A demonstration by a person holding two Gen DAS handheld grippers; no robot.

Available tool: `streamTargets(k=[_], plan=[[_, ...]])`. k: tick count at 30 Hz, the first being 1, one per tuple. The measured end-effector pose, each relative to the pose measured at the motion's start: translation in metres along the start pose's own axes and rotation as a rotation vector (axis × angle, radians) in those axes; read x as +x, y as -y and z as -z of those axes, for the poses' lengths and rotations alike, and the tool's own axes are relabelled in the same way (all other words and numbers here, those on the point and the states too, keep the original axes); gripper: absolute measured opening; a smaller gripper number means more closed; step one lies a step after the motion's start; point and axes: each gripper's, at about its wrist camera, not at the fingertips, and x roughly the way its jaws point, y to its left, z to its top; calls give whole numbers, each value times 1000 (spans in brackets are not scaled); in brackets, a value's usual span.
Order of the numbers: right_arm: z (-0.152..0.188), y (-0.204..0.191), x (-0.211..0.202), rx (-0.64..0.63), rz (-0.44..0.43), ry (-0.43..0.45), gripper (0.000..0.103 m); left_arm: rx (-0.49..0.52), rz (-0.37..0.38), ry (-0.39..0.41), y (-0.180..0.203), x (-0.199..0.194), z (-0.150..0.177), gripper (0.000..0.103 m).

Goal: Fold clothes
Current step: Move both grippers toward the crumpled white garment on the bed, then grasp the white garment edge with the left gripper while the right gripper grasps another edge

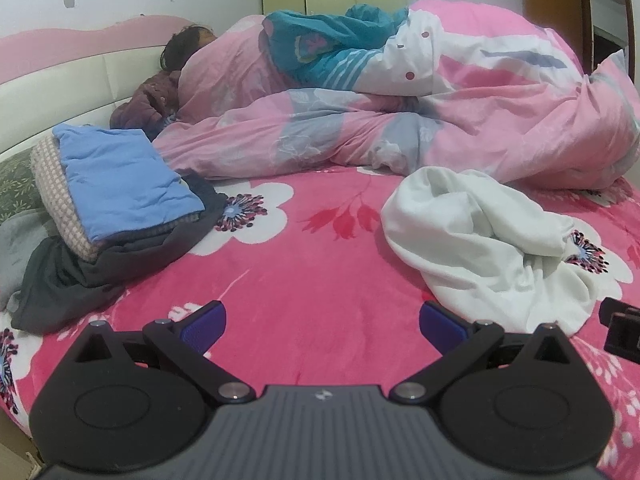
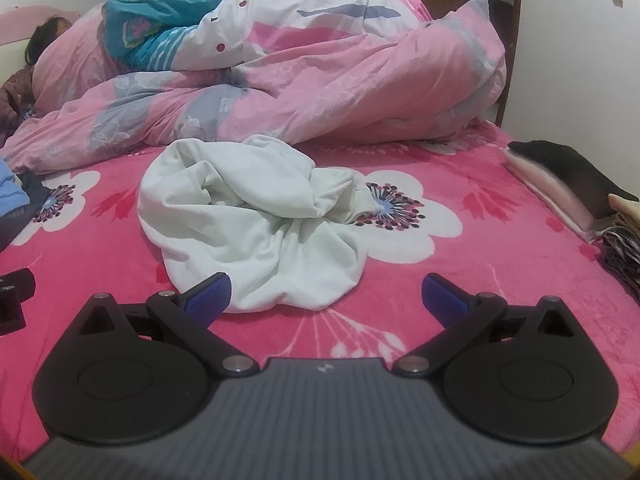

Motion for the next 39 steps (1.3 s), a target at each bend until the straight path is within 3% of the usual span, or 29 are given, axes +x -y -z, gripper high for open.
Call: streamTargets(k=[23,29,33,39], plan=[[-44,1,26,3,24,3,102,21,68,-4,13,40,-30,103],[-22,22,40,15,-44,27,102,-32,167,19,8,59,-17,103],[-10,39,58,2,-95,70,102,-13,200,-30,17,84,-18,103],[-55,55,99,-7,-162,166,102,-5,247,66,29,118,-39,103]])
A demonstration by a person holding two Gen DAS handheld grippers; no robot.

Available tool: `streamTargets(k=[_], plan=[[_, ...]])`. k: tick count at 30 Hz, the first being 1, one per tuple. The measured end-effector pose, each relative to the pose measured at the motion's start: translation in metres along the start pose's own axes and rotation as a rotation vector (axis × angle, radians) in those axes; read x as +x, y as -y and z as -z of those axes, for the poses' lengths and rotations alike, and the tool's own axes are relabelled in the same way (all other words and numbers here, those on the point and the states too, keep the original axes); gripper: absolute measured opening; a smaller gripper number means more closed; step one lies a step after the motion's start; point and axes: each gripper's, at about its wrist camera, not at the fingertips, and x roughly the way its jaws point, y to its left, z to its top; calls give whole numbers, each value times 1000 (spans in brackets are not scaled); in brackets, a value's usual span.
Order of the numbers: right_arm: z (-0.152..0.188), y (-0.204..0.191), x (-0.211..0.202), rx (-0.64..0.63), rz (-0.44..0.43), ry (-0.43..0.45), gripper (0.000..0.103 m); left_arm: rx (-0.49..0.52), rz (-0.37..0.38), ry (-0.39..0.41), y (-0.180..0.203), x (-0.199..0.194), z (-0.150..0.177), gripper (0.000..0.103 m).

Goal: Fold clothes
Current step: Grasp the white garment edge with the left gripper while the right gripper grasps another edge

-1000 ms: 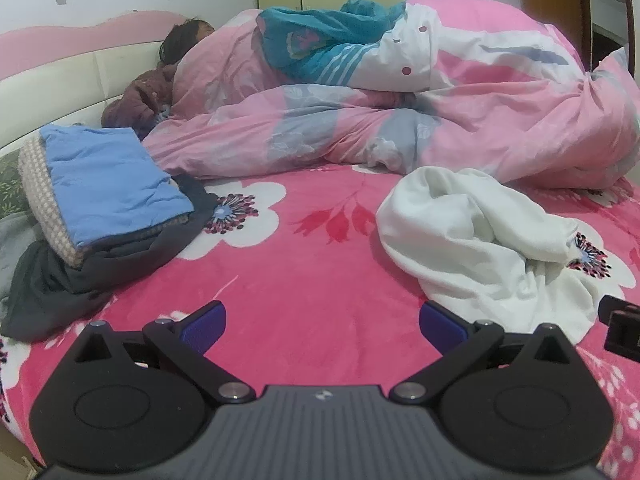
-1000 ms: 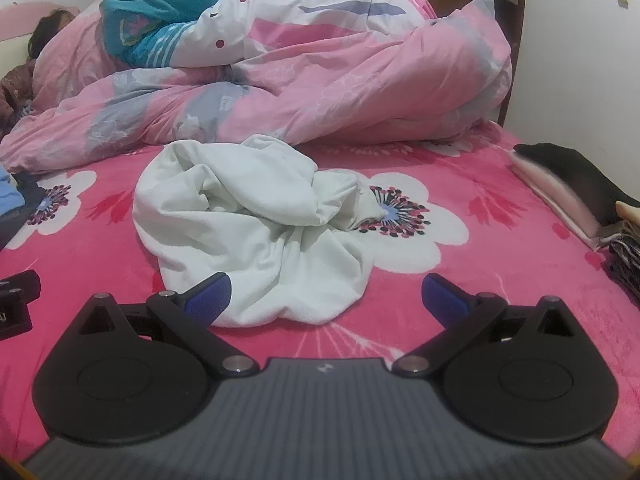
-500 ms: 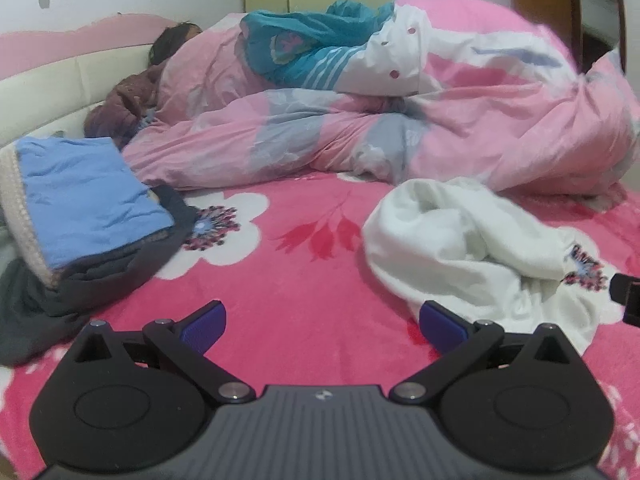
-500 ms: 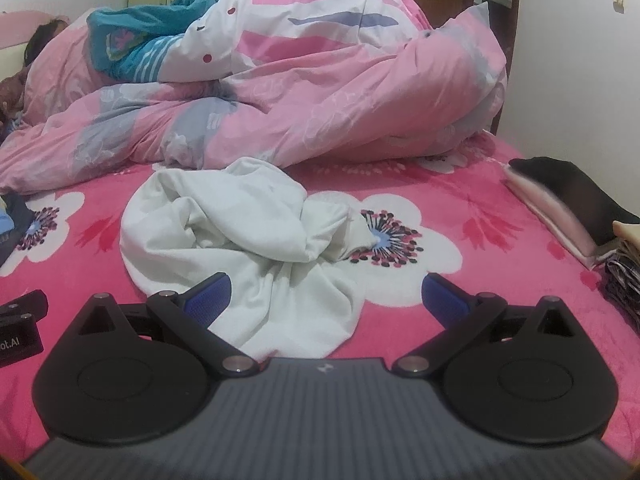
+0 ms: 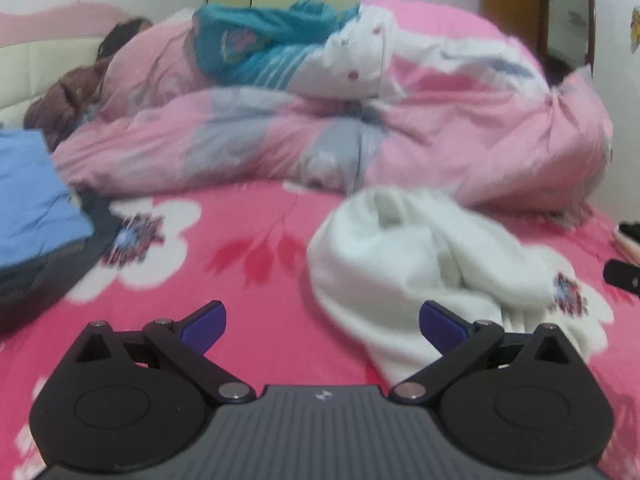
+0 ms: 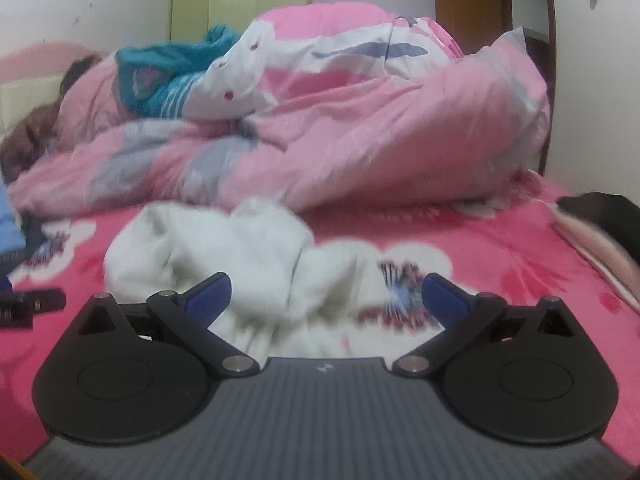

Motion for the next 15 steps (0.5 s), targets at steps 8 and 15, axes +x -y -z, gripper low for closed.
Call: streamTargets(k=[8,15], plan=[[-40,-21,113,102,-174,-39,102,13,66,-73,17,67,-10,97],[-25,-38,189,188,-214,-313,92,107,26,-105,37,87,8,53]])
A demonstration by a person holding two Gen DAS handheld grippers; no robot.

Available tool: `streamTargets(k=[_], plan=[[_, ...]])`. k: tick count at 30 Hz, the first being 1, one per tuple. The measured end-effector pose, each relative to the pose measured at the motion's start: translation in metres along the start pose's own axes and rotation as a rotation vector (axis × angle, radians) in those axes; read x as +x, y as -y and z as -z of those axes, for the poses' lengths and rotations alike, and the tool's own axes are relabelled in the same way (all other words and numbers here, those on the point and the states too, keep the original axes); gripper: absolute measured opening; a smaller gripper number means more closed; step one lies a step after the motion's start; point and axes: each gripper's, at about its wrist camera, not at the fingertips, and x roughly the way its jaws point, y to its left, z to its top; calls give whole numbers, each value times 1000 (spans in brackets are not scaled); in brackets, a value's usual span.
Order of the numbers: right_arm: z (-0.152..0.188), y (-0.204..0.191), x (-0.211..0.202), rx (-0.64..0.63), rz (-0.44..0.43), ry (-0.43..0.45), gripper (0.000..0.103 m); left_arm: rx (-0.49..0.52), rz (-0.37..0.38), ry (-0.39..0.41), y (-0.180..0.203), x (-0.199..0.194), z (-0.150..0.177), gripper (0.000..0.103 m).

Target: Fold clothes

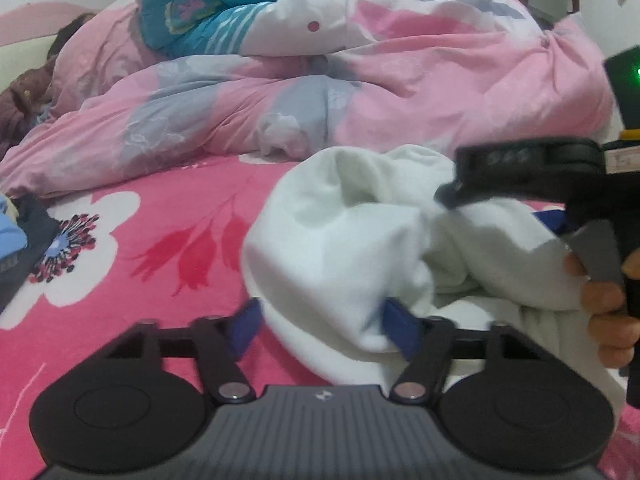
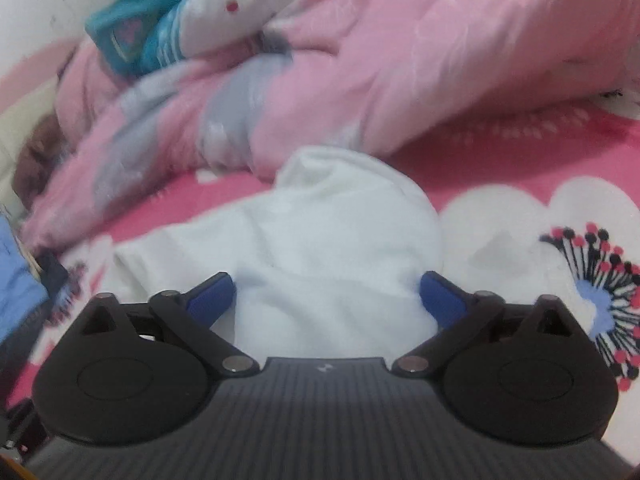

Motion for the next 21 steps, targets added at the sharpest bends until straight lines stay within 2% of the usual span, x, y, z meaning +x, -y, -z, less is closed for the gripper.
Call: streamTargets(k=[1,2,3,4,5,7,13,18,21], plan=[[2,-3,-4,-24,11,7,80,-3,8,16,1,-4,1,37],[2,-5,-10,-39,11,9,72,-6,16,32,3,-7,2,28],[1,-5,-15,-38,11,6,59,0,18,49,6,-11,3,17],[0,-3,-21,-26,6,2,47,14,10,62,11,-14,2,12],[-1,-1,-26,-13,2,-3,42,28,-1,75,15,-18,2,10],[1,5,-32,-8,4,-16,18,61,-10,90,24,-25,2,7],[14,11,-64,-13,-35,-19,13,151,13,139,38,-65,11,6],[38,10,-125,-14,-108,1,12,148,50,128,26,-102,31,6],[62,7,-165,-61,-133,-2,12,126,91,111,11,-126,51,6]])
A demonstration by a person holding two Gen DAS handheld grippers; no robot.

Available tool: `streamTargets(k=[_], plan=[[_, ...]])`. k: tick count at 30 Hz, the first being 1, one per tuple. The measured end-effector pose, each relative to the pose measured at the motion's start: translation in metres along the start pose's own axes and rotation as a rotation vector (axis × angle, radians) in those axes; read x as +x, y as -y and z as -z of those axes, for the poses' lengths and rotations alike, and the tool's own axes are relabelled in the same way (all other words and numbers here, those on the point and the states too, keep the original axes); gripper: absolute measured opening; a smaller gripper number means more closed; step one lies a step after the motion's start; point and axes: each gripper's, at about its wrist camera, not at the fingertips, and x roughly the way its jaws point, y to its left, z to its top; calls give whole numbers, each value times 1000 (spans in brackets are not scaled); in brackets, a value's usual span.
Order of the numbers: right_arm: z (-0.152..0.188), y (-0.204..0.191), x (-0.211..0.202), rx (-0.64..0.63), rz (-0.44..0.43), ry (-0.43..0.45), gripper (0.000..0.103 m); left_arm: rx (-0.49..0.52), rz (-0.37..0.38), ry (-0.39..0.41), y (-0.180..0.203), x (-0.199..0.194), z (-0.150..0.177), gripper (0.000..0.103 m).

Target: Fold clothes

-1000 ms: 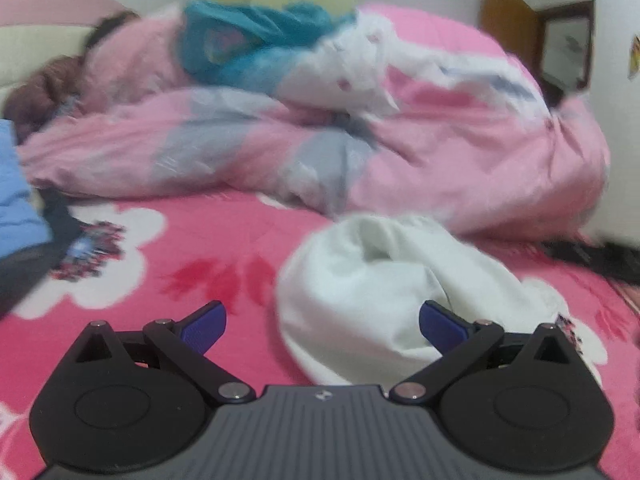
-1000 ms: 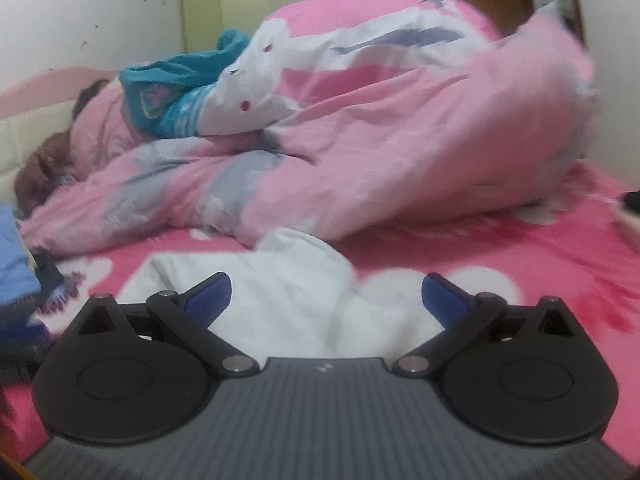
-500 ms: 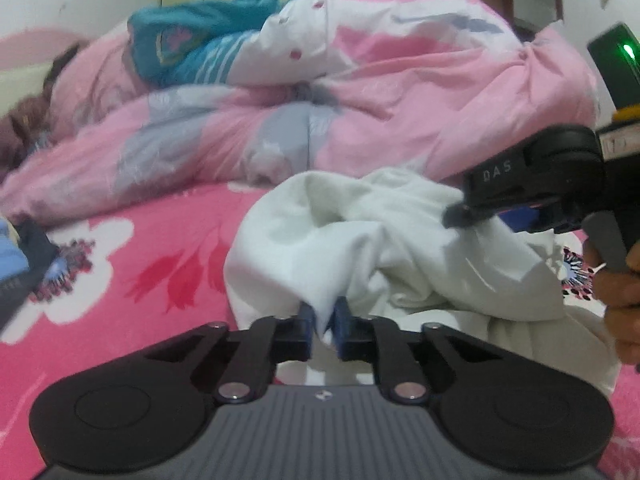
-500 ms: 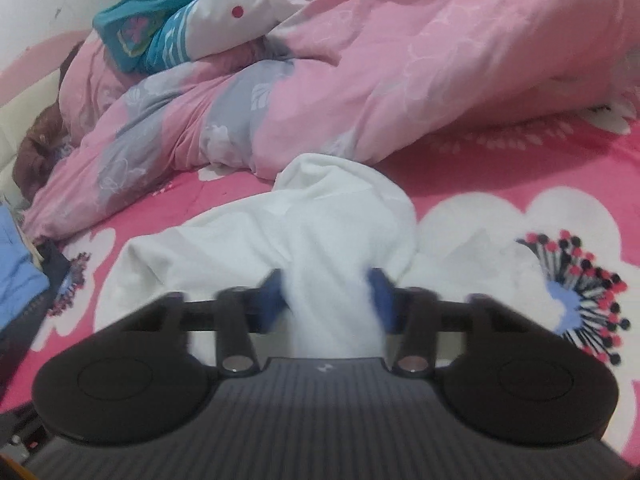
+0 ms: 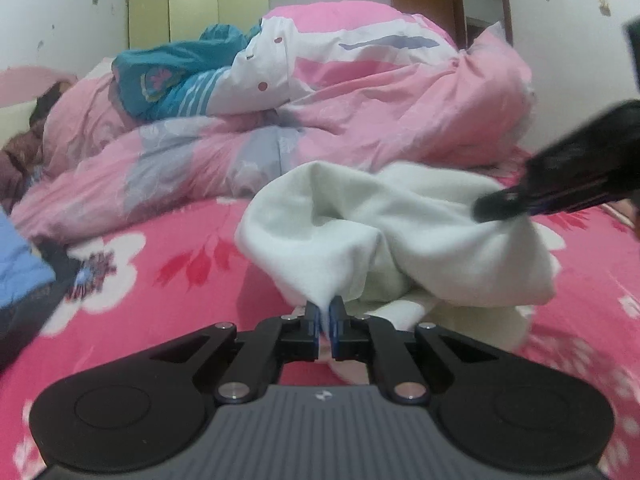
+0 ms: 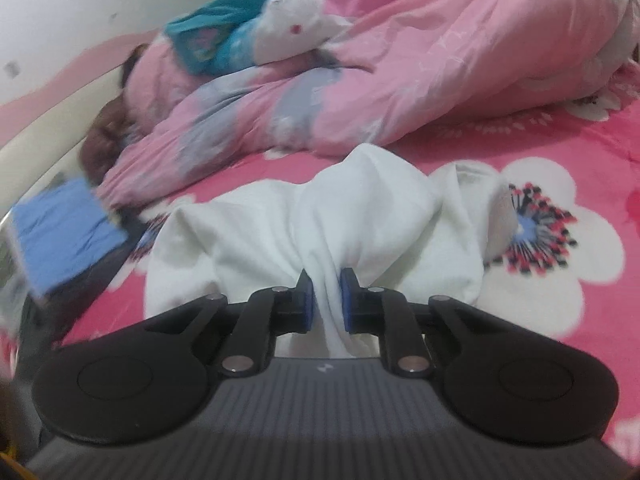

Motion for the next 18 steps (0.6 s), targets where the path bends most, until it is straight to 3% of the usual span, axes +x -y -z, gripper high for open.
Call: streamTargets(k=[6,8,10,12,14,18], plan=[[63,-13,-69,-6,-61,-14,12,-25,114,-65,-19,-43,40,10],[88,-17,-81,5,-62,-28,12,-18,147,-54,-27,-63,54,19],[113,-16,-84,20,-54,-61,11,-10,179,-42,-34,-83,69,47],[135,-12,-81,38,-49,-99,11,-4,184,7,-38,-99,73,57],[154,-8,-78,58,-68,-100,11,3,189,57,-42,-115,77,60],[164,-8,-84,106,-106,-55,12,14,175,63,-23,-97,46,66]])
